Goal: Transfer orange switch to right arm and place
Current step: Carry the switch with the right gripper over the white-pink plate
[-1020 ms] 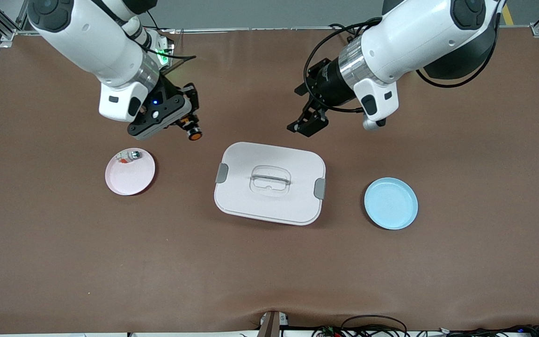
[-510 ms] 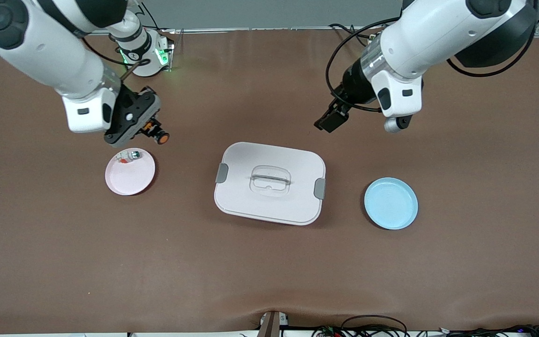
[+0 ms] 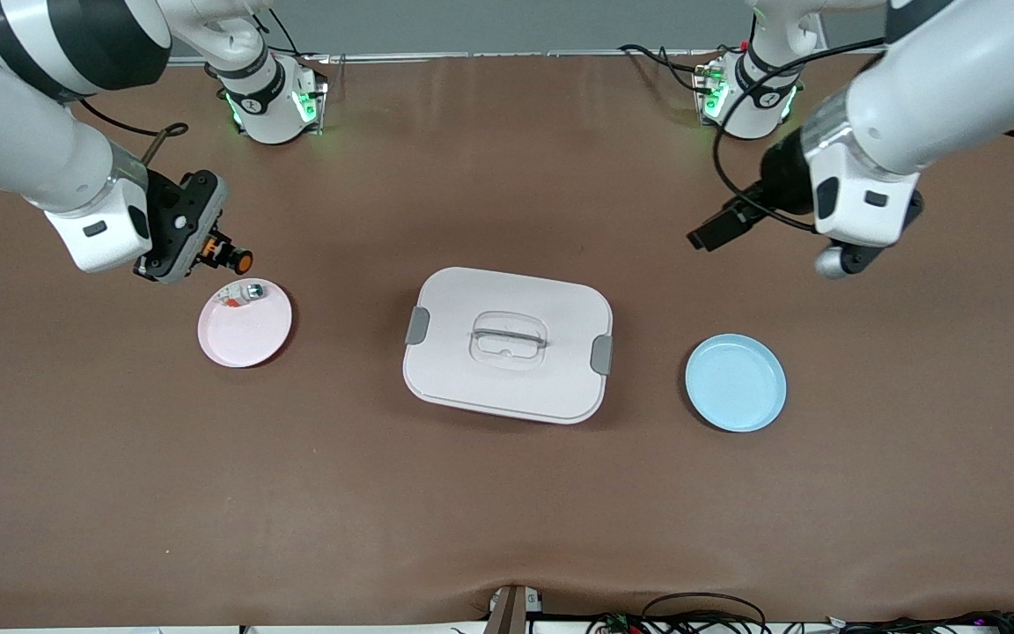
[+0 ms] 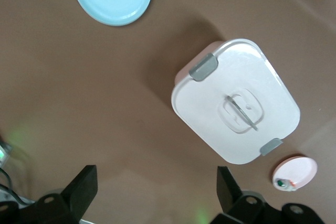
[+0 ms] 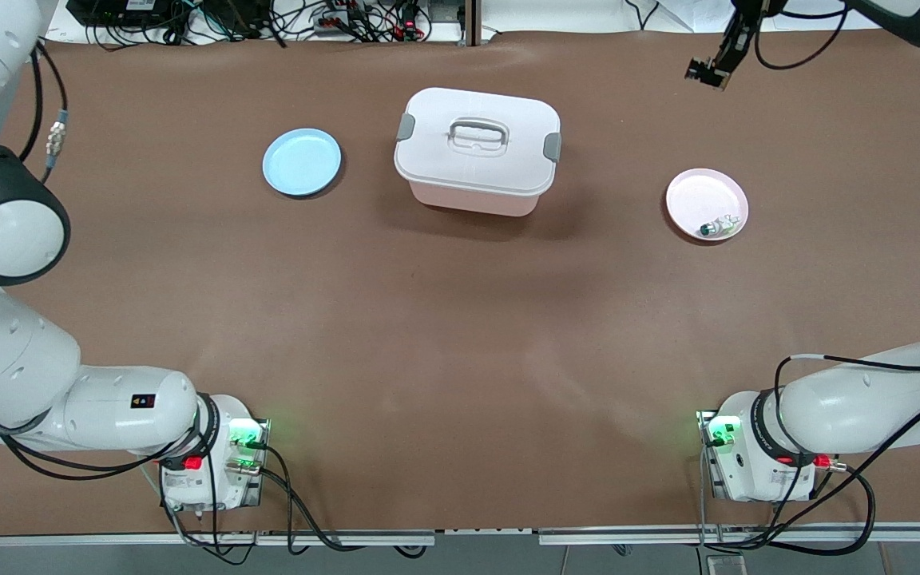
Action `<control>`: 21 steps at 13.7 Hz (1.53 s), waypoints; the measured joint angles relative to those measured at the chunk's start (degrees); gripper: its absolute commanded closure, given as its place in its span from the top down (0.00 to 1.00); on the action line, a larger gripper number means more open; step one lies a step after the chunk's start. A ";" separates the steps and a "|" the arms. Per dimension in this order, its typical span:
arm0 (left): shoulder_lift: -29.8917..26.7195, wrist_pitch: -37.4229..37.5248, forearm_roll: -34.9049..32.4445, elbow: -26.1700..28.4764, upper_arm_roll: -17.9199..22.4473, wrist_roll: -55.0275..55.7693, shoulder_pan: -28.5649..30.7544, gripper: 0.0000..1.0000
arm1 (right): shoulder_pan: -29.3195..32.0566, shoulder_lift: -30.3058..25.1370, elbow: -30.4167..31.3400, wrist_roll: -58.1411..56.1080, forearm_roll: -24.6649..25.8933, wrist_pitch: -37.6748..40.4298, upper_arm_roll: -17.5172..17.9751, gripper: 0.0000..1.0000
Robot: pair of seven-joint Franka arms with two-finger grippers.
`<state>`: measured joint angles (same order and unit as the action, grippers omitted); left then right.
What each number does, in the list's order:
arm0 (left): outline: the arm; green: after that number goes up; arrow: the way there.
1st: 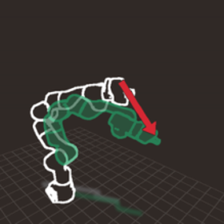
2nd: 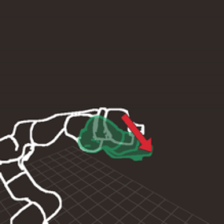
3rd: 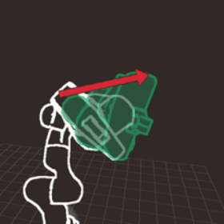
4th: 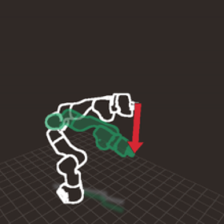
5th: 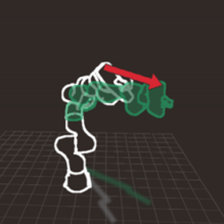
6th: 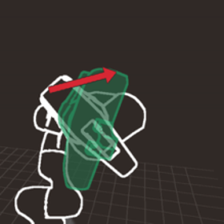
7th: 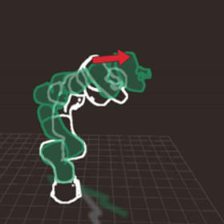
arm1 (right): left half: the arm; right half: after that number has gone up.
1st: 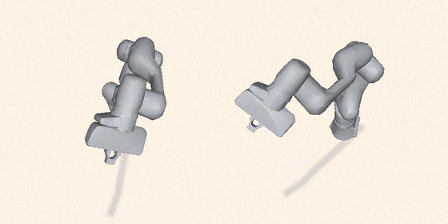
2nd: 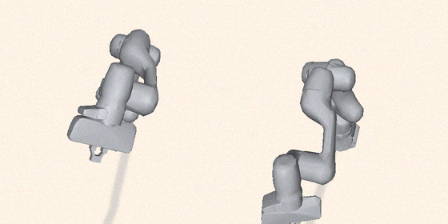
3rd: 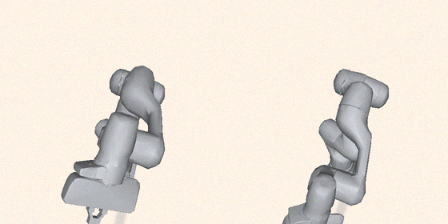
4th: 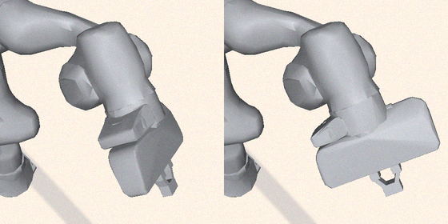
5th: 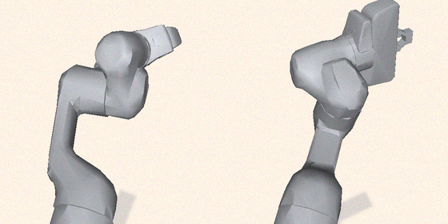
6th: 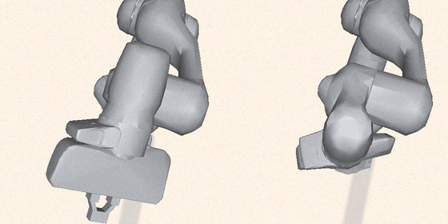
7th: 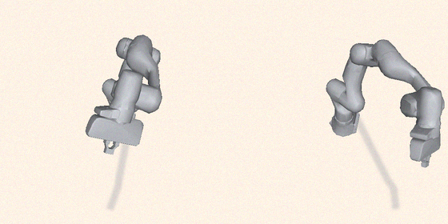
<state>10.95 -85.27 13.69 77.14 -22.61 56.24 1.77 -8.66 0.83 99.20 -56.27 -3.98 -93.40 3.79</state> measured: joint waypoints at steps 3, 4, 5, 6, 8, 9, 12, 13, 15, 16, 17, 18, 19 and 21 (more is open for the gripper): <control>-0.06 2.53 -3.20 0.00 0.14 -11.94 3.87 1.00 | 1.75 -2.65 6.56 -5.92 0.91 -5.29 0.03 0.00; -0.06 3.22 -4.61 0.00 0.17 -14.07 4.67 1.00 | 2.79 -3.55 9.23 -8.00 0.93 -7.46 0.01 0.00; -0.06 3.53 -5.56 0.00 0.23 -14.94 5.06 1.00 | 3.74 -4.37 12.06 -9.76 0.93 -9.94 0.00 0.00; -0.06 3.62 -6.10 0.00 0.32 -15.17 5.29 1.00 | 4.59 -5.30 15.48 -11.17 0.94 -13.24 0.01 0.00; -0.06 3.64 -7.03 0.01 0.42 -15.92 6.03 1.00 | 5.90 -6.88 22.96 -13.48 0.95 -19.71 0.00 0.00; -0.06 3.64 -7.93 0.01 0.45 -16.93 6.50 1.00 | 6.35 -7.33 26.04 -14.35 0.95 -22.12 0.00 0.00; -0.06 3.65 -8.97 0.02 0.50 -24.14 9.16 1.00 | 6.64 -7.82 31.26 -15.38 0.96 -27.32 0.05 0.00; -0.06 3.65 -9.01 0.03 0.52 -27.69 10.72 1.00 | 6.64 -7.83 32.48 -15.56 0.96 -29.14 0.09 0.00; -0.06 3.65 -9.03 0.02 0.55 -33.54 13.91 1.00 | 6.64 -7.83 35.18 -16.29 0.96 -32.95 0.12 0.00; -0.10 3.58 -9.03 0.02 0.56 -35.65 15.19 1.00 | 6.69 -7.82 36.41 -16.92 0.96 -34.47 0.12 0.00; -0.26 3.38 -9.03 0.01 0.56 -37.32 16.17 1.00 | 6.88 -7.76 37.41 -17.75 0.96 -35.62 0.10 0.00; -0.53 3.19 -9.03 0.01 0.57 -38.91 16.92 1.00 | 7.22 -7.64 38.21 -18.65 0.96 -36.85 0.10 0.00; -0.92 3.08 -9.03 0.05 0.65 -40.86 17.48 1.00 | 7.74 -7.45 39.02 -19.73 0.96 -38.37 0.10 0.00; -2.08 2.98 -9.04 0.82 2.63 -44.07 16.63 1.00 | 9.12 -6.71 40.50 -22.20 0.97 -41.59 0.09 0.00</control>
<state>8.88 -82.29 4.66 77.96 -19.98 12.17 18.40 0.46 -5.88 139.70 -78.47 -3.01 -134.99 3.87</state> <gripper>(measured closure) 0.000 0.661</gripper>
